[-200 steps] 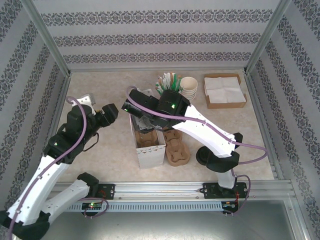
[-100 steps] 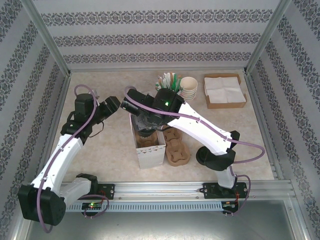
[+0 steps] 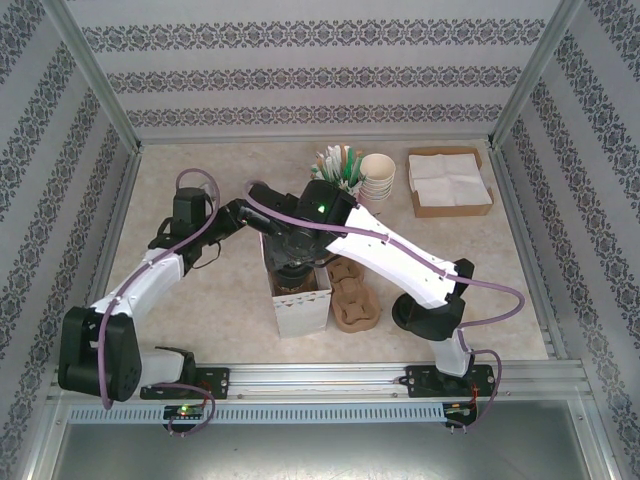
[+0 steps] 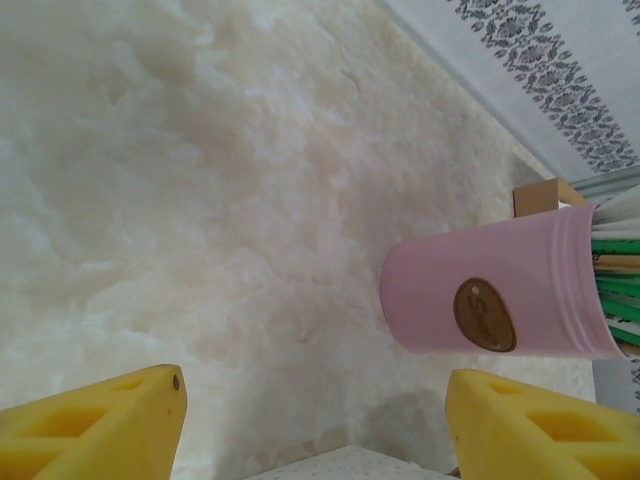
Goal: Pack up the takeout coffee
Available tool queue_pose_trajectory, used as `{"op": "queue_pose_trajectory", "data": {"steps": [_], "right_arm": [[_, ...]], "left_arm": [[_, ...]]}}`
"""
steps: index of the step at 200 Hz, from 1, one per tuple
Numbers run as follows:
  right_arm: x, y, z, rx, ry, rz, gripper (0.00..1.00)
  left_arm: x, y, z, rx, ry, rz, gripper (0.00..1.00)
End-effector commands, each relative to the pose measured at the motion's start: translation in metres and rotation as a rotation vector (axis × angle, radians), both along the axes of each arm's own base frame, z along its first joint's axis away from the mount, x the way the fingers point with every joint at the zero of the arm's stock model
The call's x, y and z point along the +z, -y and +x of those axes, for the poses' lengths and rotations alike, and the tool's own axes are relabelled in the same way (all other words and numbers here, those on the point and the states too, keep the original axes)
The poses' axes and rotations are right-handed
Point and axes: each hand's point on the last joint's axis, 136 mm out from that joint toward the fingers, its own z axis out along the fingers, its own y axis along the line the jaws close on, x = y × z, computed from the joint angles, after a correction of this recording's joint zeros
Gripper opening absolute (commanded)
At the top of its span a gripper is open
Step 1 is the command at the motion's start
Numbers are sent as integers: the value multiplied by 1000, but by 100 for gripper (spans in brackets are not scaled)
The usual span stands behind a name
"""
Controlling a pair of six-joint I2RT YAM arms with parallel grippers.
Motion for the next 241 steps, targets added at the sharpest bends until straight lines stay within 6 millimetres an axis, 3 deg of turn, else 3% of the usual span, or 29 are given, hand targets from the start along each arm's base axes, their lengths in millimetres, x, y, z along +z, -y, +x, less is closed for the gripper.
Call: {"op": "queue_pose_trajectory", "data": {"steps": [1, 135, 241], "right_arm": [[-19, 24, -13, -18, -97, -132, 62], [-36, 37, -7, -66, -141, -197, 61], [-58, 39, -12, -81, -201, -218, 60]], "left_arm": [[6, 4, 11, -39, 84, -8, 70], [-31, 29, 29, -128, 27, -120, 67], [-41, 36, 32, -140, 14, -136, 67]]}}
